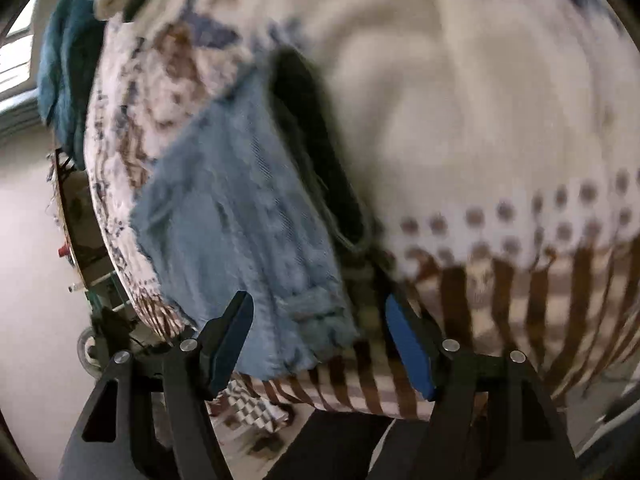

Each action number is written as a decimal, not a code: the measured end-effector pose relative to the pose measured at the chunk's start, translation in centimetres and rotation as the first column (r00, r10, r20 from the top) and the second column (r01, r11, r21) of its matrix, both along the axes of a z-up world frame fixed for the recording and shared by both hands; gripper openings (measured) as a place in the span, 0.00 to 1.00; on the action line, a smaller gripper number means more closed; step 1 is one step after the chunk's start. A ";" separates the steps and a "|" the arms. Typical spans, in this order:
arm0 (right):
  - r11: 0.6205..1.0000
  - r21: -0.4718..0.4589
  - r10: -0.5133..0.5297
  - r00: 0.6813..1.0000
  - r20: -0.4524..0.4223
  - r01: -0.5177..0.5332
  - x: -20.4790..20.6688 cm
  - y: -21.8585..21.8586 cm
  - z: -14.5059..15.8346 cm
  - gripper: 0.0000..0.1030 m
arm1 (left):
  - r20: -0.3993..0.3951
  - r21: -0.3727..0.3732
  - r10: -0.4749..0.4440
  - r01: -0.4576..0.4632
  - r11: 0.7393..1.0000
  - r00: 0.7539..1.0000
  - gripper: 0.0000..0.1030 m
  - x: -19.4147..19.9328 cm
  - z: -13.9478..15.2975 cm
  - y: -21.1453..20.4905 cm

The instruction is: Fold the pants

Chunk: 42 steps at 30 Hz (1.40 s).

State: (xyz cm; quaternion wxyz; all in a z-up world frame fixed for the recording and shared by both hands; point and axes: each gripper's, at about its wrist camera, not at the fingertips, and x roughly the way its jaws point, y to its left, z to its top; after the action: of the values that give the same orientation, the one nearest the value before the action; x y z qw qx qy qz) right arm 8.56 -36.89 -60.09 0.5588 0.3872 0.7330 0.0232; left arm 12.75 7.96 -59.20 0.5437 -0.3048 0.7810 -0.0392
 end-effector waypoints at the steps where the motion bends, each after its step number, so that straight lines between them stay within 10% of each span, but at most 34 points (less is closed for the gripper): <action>1: 0.999 0.028 -0.026 1.000 -0.002 0.026 -0.5 0.2 -0.6 0.52 | -0.024 -0.031 0.052 -0.052 0.998 0.998 0.28 -0.7 -0.9 0.1; 7: 0.994 0.026 -0.107 0.993 0.040 0.106 -1.5 0.6 -0.2 0.24 | 0.021 -0.033 0.152 -0.151 0.988 0.988 0.13 -1.3 -0.9 1.2; 10: 0.996 -0.011 -0.087 0.992 0.090 0.088 -1.3 -0.1 1.4 0.16 | 0.126 0.095 -0.050 0.039 0.995 0.991 0.07 -0.3 1.4 0.2; 13: 0.995 -0.087 -0.041 0.994 0.101 0.049 -0.4 -0.4 2.0 0.16 | 0.118 0.334 -0.346 0.291 0.896 0.931 0.06 0.2 2.2 -1.1; 15: 0.993 -0.115 0.008 0.996 0.092 0.002 0.1 -0.6 1.8 0.16 | 0.110 0.352 -0.390 0.331 0.876 0.914 0.06 0.4 2.2 -0.8; 18: 0.993 -0.088 0.086 0.995 0.049 -0.082 0.4 0.2 1.6 0.25 | 0.097 0.240 -0.259 0.230 0.943 0.961 0.09 0.2 3.3 0.8; 21: 0.991 -0.085 0.104 0.993 0.047 -0.100 0.3 1.2 2.5 0.54 | 0.091 0.122 -0.070 0.058 0.991 0.993 0.25 -1.3 5.2 2.3; 25: 0.998 -0.063 -0.012 0.999 0.051 0.016 -1.4 1.4 3.7 0.62 | 0.048 -0.023 0.201 -0.200 0.980 0.978 0.43 -3.1 5.2 1.8; 39: 0.964 0.090 -0.251 0.968 -0.011 0.250 -3.8 3.6 -0.9 0.61 | 0.058 0.059 0.228 -0.231 0.971 0.972 0.44 0.4 0.3 -3.8; 42: 0.972 0.070 -0.225 0.974 0.007 0.224 -3.2 4.3 -0.9 0.50 | 0.099 0.103 0.206 -0.216 0.971 0.974 0.12 0.7 0.2 -3.6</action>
State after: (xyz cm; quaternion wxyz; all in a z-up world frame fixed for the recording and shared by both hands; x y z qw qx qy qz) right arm 5.40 -32.61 -61.03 0.5496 0.4865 0.6791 -0.0120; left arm 13.46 4.40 -59.05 0.5948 -0.3527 0.7206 0.0500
